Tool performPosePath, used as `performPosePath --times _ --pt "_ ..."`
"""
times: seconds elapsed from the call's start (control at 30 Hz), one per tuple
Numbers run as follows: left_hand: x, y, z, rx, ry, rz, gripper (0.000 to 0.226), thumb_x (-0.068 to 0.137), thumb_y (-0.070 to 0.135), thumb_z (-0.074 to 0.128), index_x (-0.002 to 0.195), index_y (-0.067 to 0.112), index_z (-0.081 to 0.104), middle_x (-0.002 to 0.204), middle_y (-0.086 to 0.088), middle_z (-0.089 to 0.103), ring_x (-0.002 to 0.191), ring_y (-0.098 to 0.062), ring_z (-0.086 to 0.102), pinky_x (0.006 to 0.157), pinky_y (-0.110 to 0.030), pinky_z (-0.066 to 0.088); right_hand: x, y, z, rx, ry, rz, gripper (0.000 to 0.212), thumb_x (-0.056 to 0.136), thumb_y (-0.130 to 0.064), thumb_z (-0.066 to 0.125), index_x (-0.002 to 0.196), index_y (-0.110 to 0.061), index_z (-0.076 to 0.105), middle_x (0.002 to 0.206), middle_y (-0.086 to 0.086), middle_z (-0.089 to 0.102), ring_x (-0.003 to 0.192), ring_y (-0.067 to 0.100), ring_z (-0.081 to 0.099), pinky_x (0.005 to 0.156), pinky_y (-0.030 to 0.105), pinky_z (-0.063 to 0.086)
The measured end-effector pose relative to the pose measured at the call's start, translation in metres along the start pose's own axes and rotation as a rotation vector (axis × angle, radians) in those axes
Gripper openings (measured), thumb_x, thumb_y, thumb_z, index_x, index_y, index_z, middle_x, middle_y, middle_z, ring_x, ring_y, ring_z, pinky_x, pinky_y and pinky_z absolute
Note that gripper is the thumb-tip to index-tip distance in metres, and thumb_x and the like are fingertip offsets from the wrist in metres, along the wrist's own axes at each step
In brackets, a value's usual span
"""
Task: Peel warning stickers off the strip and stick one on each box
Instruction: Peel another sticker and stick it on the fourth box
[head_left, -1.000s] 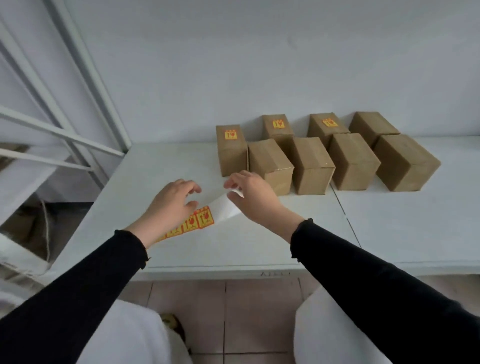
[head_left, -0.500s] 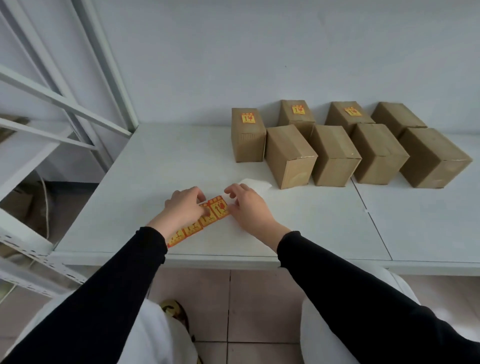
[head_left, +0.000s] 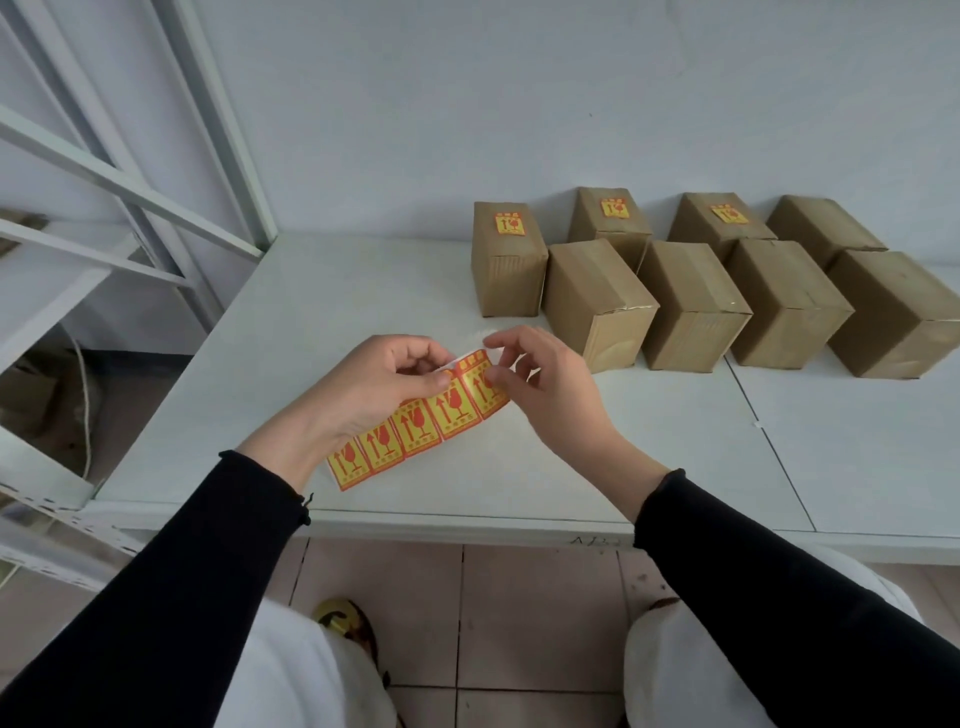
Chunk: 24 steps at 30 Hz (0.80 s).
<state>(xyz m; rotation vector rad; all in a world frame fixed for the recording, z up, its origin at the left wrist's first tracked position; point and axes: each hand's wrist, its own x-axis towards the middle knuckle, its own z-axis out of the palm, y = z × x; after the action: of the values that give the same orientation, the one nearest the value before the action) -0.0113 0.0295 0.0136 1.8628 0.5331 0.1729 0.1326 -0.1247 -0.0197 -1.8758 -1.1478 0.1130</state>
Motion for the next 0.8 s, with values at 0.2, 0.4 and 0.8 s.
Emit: performPosePath --times 0.2,0.4,0.8 --pt "-0.002 0.006 0.003 0.017 -0.051 0.035 0.017 0.095 0.013 0.065 0.104 0.021 0.077 0.1 -0.008 0.075 0.085 -0.013 0.07 0.081 -0.03 0.055 -0.001 0.001 -0.008 0.148 -0.019 0.029 0.008 0.09 -0.014 0.071 0.096 -0.018 0.068 0.087 -0.007 0.064 0.076 0.01 0.057 0.063 0.023 0.045" --pt "-0.003 0.012 0.008 -0.136 -0.067 -0.056 0.014 0.096 0.016 0.063 0.101 0.009 0.074 0.085 -0.007 0.074 0.071 -0.015 0.069 0.065 -0.029 0.055 -0.001 -0.005 -0.011 0.219 -0.001 -0.022 0.011 0.091 -0.008 0.069 0.086 -0.013 0.061 0.084 -0.007 0.062 0.075 0.01 0.054 0.061 0.021 0.042" --pt "-0.002 0.02 0.011 -0.428 -0.187 -0.071 0.01 0.082 0.016 0.073 0.075 0.013 0.065 0.072 -0.006 0.067 0.061 -0.015 0.064 0.053 -0.026 0.053 -0.005 -0.011 -0.026 0.171 0.04 -0.225 0.006 0.094 -0.008 0.067 0.089 -0.007 0.063 0.089 0.003 0.062 0.077 0.023 0.061 0.063 0.043 0.051"
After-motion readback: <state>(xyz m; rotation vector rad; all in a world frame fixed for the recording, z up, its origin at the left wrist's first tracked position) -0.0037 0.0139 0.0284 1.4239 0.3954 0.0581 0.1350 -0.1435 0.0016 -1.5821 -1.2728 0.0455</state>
